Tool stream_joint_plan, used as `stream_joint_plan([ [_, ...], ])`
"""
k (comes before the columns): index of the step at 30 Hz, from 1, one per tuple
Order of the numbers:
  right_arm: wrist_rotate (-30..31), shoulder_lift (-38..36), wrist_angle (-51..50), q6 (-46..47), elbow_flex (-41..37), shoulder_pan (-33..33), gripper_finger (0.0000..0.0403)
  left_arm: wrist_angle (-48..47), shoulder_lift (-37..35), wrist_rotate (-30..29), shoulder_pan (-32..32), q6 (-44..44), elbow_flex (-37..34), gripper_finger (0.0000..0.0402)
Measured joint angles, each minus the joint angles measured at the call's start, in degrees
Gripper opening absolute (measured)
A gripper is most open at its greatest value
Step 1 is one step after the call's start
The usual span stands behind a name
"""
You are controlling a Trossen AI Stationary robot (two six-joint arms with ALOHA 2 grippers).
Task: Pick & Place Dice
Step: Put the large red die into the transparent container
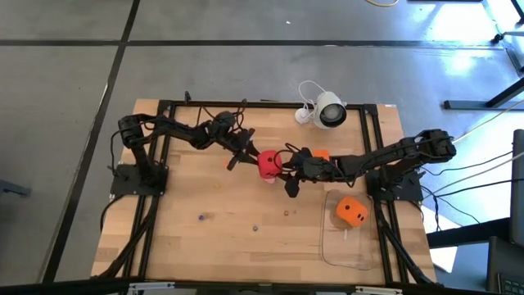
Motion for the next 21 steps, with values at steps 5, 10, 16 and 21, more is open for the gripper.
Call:
stream_joint_plan([
  [5,0.0,0.0,0.4,1.5,0.2,0.9,0.0208,-0.6,-1.7,4.1,2.8,-4.1,0.0,0.0072],
  [10,-0.5,0.0,0.4,1.5,0.2,1.5,0.0208,-5.7,-5.3,4.7,4.4,-1.9,0.0,0.0052],
  [16,-0.6,0.0,0.3,1.5,0.2,1.6,0.0208,-22.9,-11.9,3.9,6.6,4.5,0.0,0.003],
  [21,-0.4,-0.3,-0.1,-0.1,0.2,1.3,0.0208,-32.7,-19.7,0.3,7.1,8.0,0.0,0.002],
])
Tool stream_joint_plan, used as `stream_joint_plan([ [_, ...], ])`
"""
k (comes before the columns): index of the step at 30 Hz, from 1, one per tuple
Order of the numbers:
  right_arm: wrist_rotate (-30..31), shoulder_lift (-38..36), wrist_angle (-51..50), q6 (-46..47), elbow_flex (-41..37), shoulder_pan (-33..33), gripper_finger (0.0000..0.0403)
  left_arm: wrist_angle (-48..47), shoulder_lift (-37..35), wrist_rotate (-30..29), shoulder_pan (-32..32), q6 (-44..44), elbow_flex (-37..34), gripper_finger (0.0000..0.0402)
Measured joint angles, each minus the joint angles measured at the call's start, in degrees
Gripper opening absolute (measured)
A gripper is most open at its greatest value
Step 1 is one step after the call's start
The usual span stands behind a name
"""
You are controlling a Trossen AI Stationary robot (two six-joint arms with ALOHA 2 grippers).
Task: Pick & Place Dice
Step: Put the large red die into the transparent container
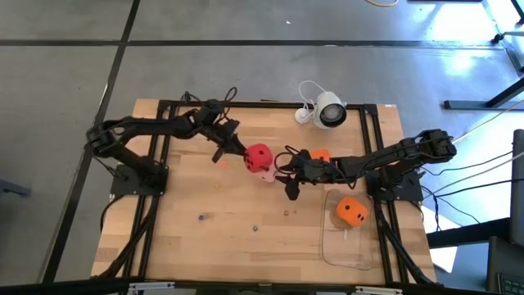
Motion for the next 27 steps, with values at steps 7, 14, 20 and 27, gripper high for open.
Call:
stream_joint_plan([
  [7,5.5,-4.8,0.0,-5.1,0.0,-1.3,0.0208,-3.9,-11.1,-0.1,-3.0,-0.7,0.0,0.0019],
  [14,14.7,-8.1,0.5,-10.9,0.0,-4.9,0.0208,-3.9,-15.9,-6.2,-11.9,-2.0,0.0,0.0019],
  [20,15.2,-8.1,3.1,-13.0,-0.1,-9.2,0.0208,2.7,-14.2,-16.0,-22.7,-1.9,0.0,0.0019],
  [27,15.4,-8.1,10.9,-14.6,-0.1,-12.7,0.0208,17.1,-9.5,-22.1,-32.3,-2.2,0.0,0.0019],
])
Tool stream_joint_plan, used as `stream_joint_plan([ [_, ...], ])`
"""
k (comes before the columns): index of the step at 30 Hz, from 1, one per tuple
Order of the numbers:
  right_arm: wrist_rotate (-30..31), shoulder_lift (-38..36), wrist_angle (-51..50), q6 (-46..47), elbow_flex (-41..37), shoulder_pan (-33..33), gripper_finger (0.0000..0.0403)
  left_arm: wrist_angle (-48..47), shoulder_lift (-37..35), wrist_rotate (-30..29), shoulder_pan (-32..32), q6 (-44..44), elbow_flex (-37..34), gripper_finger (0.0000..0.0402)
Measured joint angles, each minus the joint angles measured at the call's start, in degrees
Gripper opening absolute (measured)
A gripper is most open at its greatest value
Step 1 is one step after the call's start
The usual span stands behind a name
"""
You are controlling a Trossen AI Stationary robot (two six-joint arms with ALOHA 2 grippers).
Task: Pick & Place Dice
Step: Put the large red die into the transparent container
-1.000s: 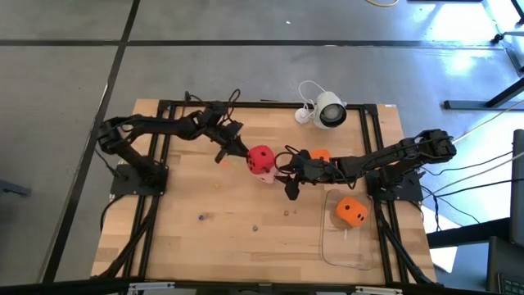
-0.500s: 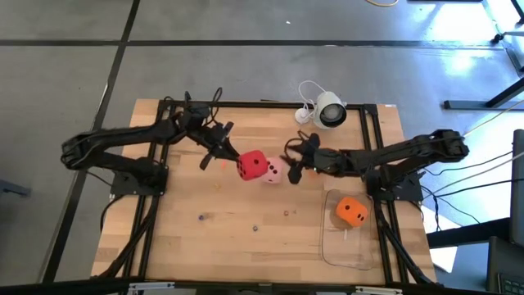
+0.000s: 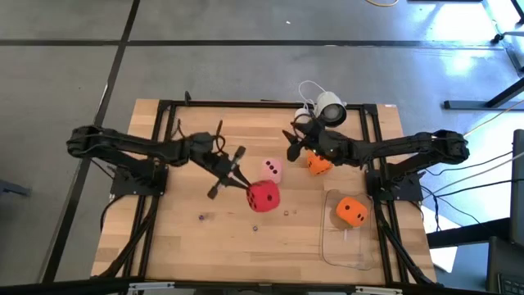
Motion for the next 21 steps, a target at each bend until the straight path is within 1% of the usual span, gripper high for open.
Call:
stream_joint_plan([
  [5,-2.8,0.0,5.2,0.0,0.0,-1.6,0.0208,13.9,6.3,-6.0,-4.9,-0.1,0.0,0.0017],
  [7,-3.8,0.0,5.4,0.9,0.0,-1.8,0.0208,19.2,9.2,-6.9,-6.3,-0.1,0.1,0.0017],
  [9,-3.8,0.0,5.4,1.1,0.0,-1.8,0.0208,21.9,12.3,-7.0,-7.4,-0.3,1.7,0.0013],
  [12,-3.9,0.0,5.3,1.1,0.0,-1.8,0.0208,21.3,17.1,-7.1,-8.6,-0.7,5.9,0.0002],
  [15,-4.9,0.0,5.2,1.0,0.0,-1.8,0.0208,17.3,20.9,-7.2,-9.2,-0.8,10.1,0.0002],
  [19,-8.1,0.0,4.2,1.0,0.0,-1.8,0.0208,12.3,23.4,-7.2,-9.2,-0.8,13.5,0.0001],
  [21,-8.4,0.0,2.9,1.0,0.0,-1.8,0.0208,11.2,23.6,-7.2,-9.2,-0.8,13.8,0.0],
])
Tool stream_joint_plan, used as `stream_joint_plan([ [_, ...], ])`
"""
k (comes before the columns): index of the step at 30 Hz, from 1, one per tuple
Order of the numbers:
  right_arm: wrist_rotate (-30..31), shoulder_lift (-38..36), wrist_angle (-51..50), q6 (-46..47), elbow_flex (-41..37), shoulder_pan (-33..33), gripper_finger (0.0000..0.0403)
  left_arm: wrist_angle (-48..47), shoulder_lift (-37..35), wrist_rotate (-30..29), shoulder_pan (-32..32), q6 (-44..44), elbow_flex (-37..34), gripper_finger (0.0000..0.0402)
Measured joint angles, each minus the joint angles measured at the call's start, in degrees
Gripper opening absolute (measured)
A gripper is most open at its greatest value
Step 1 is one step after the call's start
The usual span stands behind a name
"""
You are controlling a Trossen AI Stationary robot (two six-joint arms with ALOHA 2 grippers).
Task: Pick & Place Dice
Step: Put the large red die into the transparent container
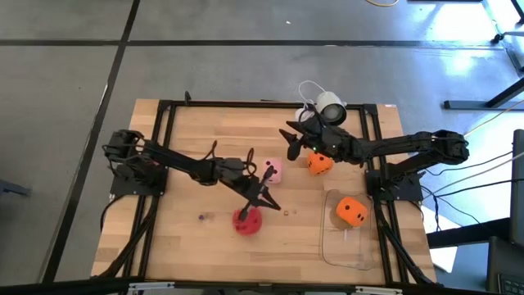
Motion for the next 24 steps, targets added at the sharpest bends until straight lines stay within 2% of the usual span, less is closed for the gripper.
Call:
stream_joint_plan([
  [7,0.0,0.0,-2.2,0.0,0.0,0.0,0.0208,-3.3,-1.7,-1.0,0.0,-1.8,0.1,0.0001],
  [13,0.0,0.0,-3.6,-0.4,0.0,0.1,0.0208,-19.5,-7.0,-12.3,0.0,-6.6,0.1,0.0003],
  [17,0.0,0.0,-4.0,-0.5,0.0,0.1,0.0208,-29.2,-11.7,-17.2,-0.4,-8.6,0.1,0.0008],
  [24,0.0,0.0,-6.3,-2.5,0.0,0.1,0.0208,-40.4,-21.1,-22.8,-3.6,-12.9,0.1,0.0062],
])
